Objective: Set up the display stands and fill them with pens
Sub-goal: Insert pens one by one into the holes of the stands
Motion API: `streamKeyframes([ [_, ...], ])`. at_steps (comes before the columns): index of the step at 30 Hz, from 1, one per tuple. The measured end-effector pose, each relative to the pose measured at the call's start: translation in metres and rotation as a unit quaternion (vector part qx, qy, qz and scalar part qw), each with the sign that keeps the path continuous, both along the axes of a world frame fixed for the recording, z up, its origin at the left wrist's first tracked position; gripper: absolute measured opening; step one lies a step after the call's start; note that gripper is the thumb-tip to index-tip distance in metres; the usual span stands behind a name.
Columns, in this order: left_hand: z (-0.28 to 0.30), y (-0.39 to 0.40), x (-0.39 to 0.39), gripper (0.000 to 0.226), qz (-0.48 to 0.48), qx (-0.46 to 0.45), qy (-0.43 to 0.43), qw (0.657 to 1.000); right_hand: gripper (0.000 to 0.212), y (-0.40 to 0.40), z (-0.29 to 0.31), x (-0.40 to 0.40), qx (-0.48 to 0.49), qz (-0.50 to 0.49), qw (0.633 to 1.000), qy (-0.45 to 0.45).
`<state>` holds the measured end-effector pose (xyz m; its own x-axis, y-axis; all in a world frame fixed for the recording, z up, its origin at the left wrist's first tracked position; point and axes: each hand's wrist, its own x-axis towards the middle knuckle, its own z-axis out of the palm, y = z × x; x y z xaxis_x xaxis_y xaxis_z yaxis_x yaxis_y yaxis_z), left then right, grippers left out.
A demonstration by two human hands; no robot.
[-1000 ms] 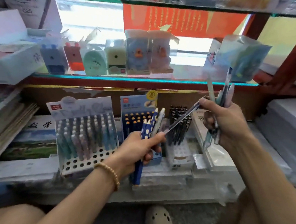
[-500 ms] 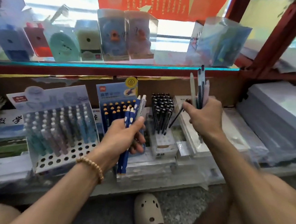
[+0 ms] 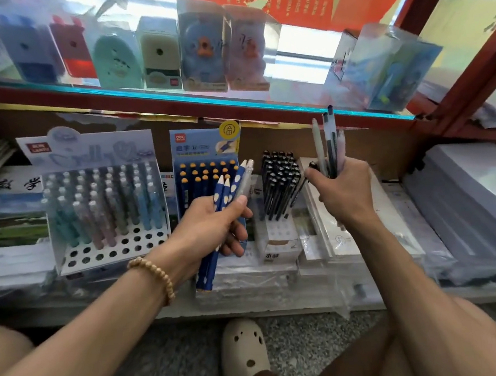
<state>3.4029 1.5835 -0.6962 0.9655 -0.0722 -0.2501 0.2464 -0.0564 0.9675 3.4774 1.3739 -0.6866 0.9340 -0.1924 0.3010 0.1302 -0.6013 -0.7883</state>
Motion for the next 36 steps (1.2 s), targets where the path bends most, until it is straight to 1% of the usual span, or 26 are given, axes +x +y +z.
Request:
streamKeyframes([
  [4,-0.002,0.002,0.000,0.034,0.006,0.002,0.003,1.000,0.020,-0.001,0.004,-0.004,-0.024,0.047,0.999,0.002],
  [9,0.001,0.004,0.001,0.034,0.011,-0.005,-0.003,1.000,0.018,-0.002,0.005,-0.006,-0.028,0.064,0.998,0.007],
  [12,0.001,0.005,0.002,0.034,0.010,-0.006,-0.003,1.000,0.022,-0.001,0.000,-0.004,-0.042,0.056,0.998,0.008],
  [14,0.000,0.004,0.002,0.033,0.010,-0.007,-0.002,1.000,0.015,-0.002,-0.008,-0.001,-0.046,0.034,0.998,0.026],
  [15,0.000,0.003,0.001,0.033,0.010,-0.009,-0.002,1.000,0.010,-0.002,-0.011,0.001,-0.045,0.026,0.998,0.039],
  [17,0.000,0.003,0.001,0.032,0.008,-0.011,-0.003,1.000,0.009,-0.005,-0.018,0.003,-0.027,0.025,0.997,0.067],
  [19,0.000,0.004,0.001,0.032,0.005,-0.011,-0.005,1.000,0.018,-0.005,-0.019,0.002,-0.004,0.042,0.995,0.092],
  [20,0.000,0.005,0.001,0.031,0.007,-0.011,-0.006,1.000,0.023,-0.004,-0.018,0.001,-0.005,0.055,0.993,0.101],
  [22,-0.001,0.007,0.001,0.031,0.012,-0.009,-0.007,1.000,0.026,-0.002,-0.016,-0.001,-0.017,0.075,0.991,0.113],
  [25,-0.002,0.006,0.000,0.027,0.021,-0.013,-0.009,1.000,0.022,-0.003,-0.014,-0.004,-0.007,0.074,0.991,0.116],
  [28,-0.001,0.003,0.000,0.022,0.036,-0.020,-0.026,0.999,0.013,-0.007,-0.001,-0.012,0.025,0.066,0.995,0.076],
  [29,0.000,0.004,0.000,0.021,0.048,-0.022,-0.034,0.998,0.012,-0.006,0.007,-0.017,0.040,0.082,0.994,0.063],
  [31,0.004,0.008,0.003,0.020,0.084,-0.041,-0.052,0.994,0.012,0.001,0.025,-0.028,0.061,0.149,0.984,0.073],
  [34,0.011,0.020,0.006,0.017,0.140,-0.101,-0.070,0.983,0.011,0.018,0.042,-0.043,0.040,0.263,0.950,0.162],
  [36,0.016,0.027,0.007,0.017,0.151,-0.130,-0.077,0.977,0.011,0.031,0.043,-0.044,0.011,0.326,0.924,0.199],
])
